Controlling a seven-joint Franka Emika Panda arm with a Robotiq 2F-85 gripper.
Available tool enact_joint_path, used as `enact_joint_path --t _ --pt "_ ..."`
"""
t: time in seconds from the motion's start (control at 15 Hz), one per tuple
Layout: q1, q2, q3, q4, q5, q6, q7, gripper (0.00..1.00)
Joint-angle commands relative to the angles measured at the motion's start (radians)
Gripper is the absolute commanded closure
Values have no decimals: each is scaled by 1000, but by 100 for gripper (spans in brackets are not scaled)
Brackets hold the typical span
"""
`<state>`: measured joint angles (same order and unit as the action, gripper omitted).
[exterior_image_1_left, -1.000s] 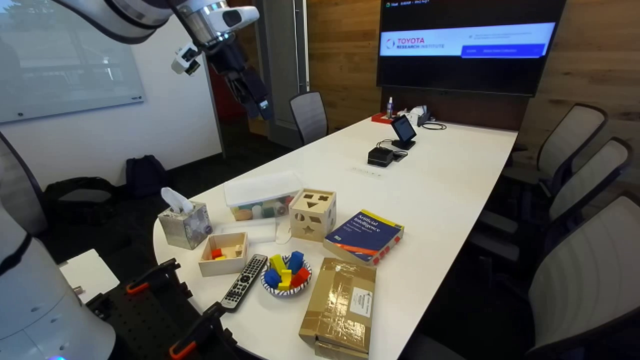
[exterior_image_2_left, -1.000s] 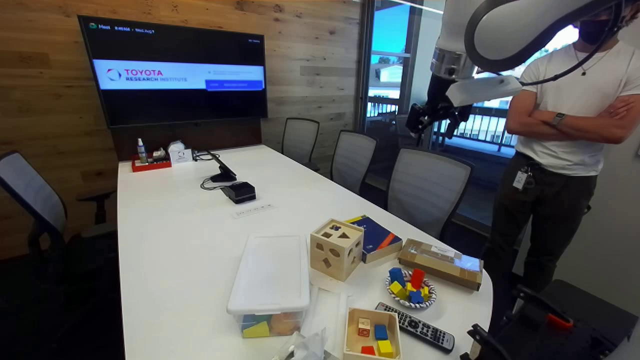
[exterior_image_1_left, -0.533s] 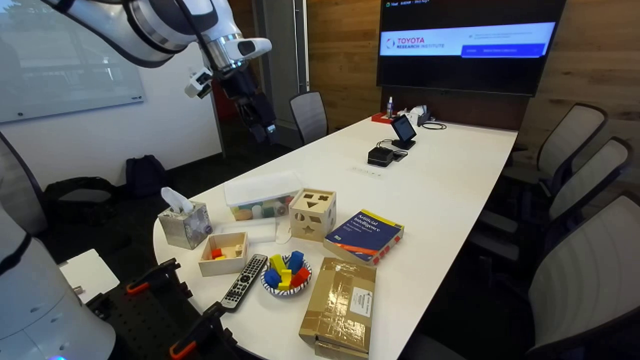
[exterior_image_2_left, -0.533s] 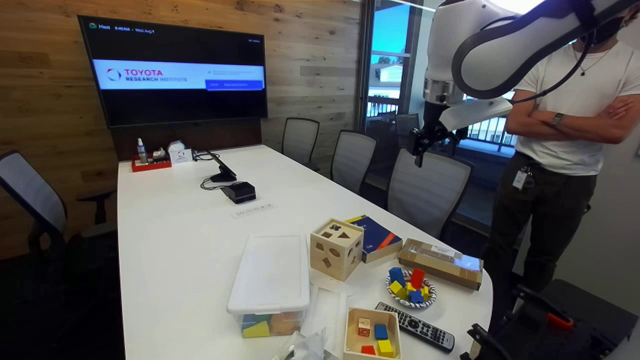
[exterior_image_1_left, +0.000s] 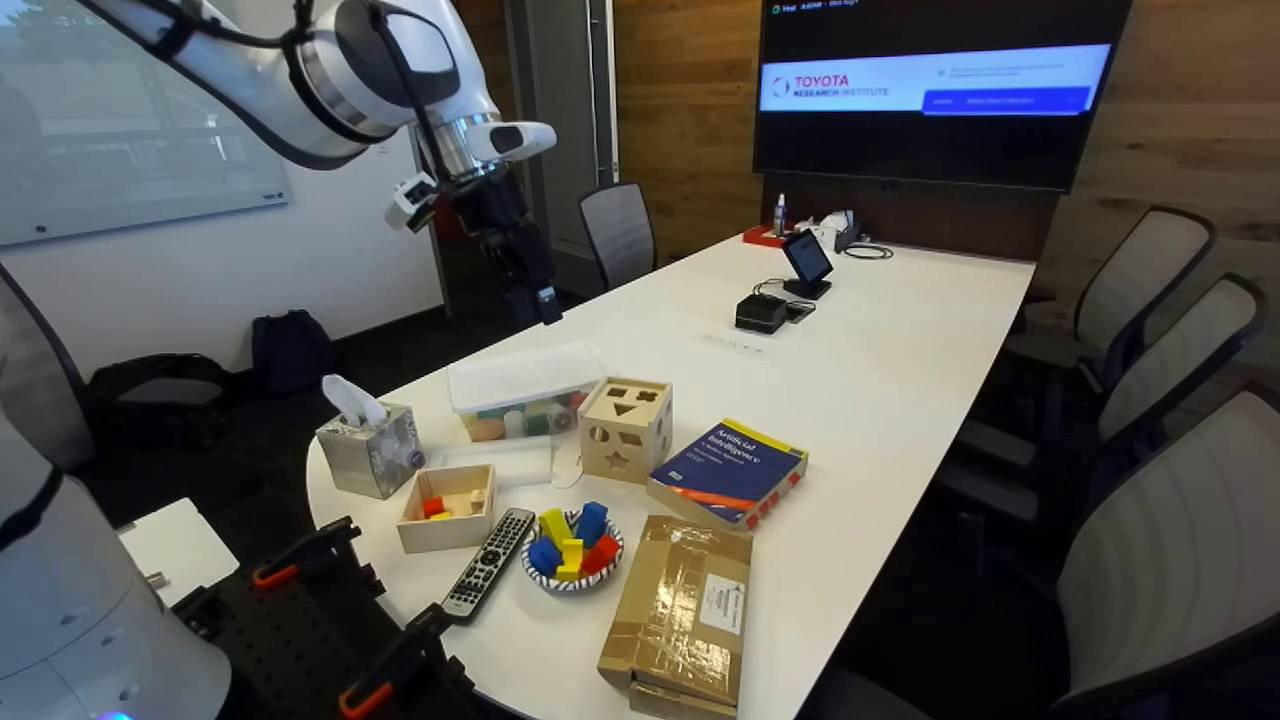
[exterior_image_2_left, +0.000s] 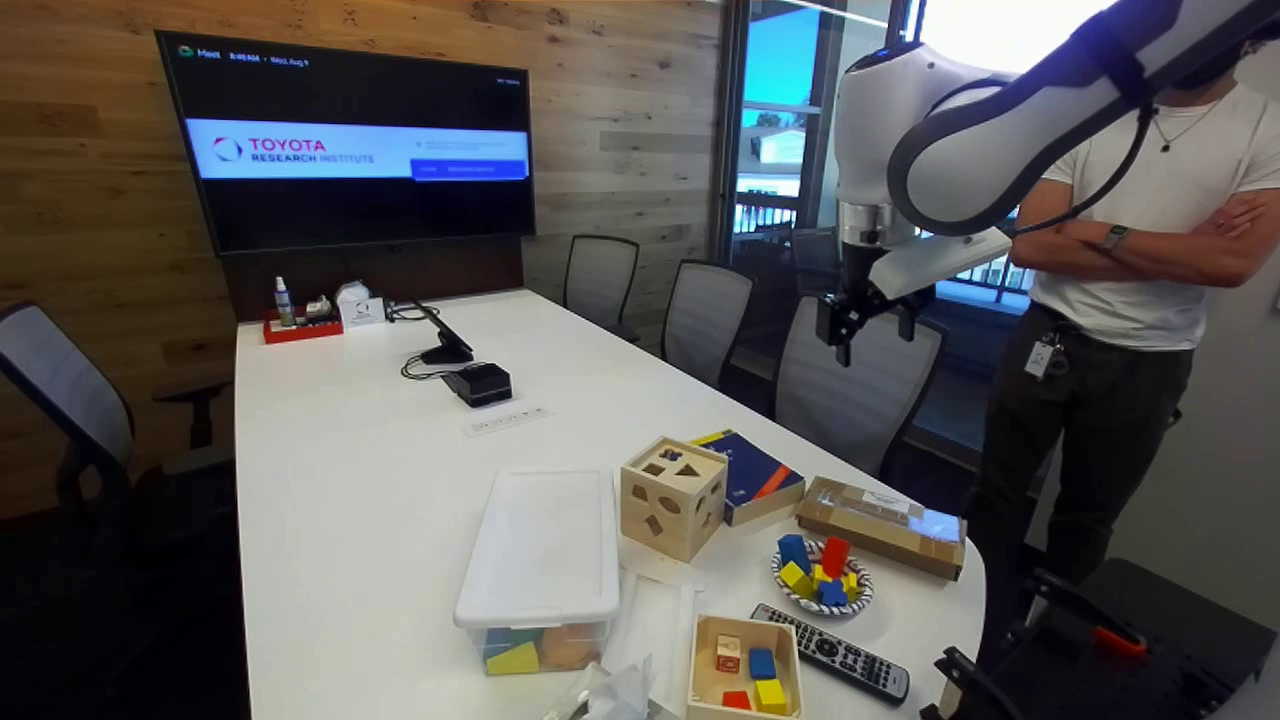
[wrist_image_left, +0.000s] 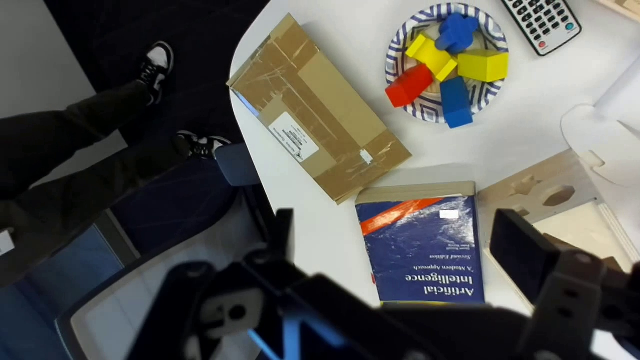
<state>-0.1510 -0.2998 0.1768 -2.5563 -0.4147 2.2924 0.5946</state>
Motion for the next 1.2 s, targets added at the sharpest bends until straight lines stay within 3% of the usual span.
enact_joint_path --t 0.0,0.8,1.13 --pt "6 50 -7 24 -49 -44 53 0" --pt "4 98 -88 -70 -194 -44 101 0" --pt "10 173 -121 -83 -264 -36 186 0"
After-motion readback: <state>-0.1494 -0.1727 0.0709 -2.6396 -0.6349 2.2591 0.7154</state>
